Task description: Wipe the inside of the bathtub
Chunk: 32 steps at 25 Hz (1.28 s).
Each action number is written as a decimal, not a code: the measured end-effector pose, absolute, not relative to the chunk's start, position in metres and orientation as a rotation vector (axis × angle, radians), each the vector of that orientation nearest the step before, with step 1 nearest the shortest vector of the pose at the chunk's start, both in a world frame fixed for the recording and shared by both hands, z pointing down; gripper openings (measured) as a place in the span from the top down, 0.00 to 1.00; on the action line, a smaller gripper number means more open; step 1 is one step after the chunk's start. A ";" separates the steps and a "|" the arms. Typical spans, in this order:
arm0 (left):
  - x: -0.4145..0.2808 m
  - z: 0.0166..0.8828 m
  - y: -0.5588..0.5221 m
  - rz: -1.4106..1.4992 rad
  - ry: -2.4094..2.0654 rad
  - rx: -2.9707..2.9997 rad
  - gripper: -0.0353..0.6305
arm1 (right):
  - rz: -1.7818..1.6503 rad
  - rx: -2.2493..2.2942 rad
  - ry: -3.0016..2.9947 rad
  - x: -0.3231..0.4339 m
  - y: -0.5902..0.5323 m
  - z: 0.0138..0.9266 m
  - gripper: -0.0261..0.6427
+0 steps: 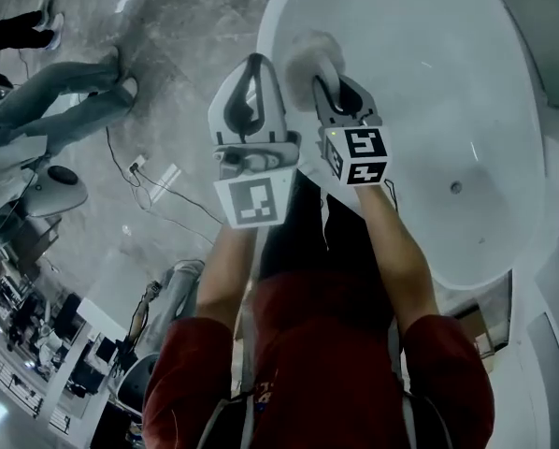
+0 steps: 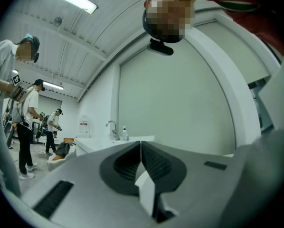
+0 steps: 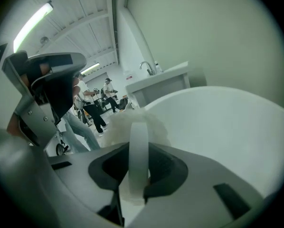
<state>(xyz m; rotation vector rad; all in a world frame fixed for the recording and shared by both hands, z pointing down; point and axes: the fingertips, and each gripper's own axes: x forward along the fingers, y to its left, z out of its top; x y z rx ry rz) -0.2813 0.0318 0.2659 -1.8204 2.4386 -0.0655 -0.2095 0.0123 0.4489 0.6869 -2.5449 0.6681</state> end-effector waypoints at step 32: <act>-0.262 0.409 -0.015 -0.030 2.457 -2.022 0.92 | 0.920 0.824 -2.262 -0.200 -0.018 0.684 0.82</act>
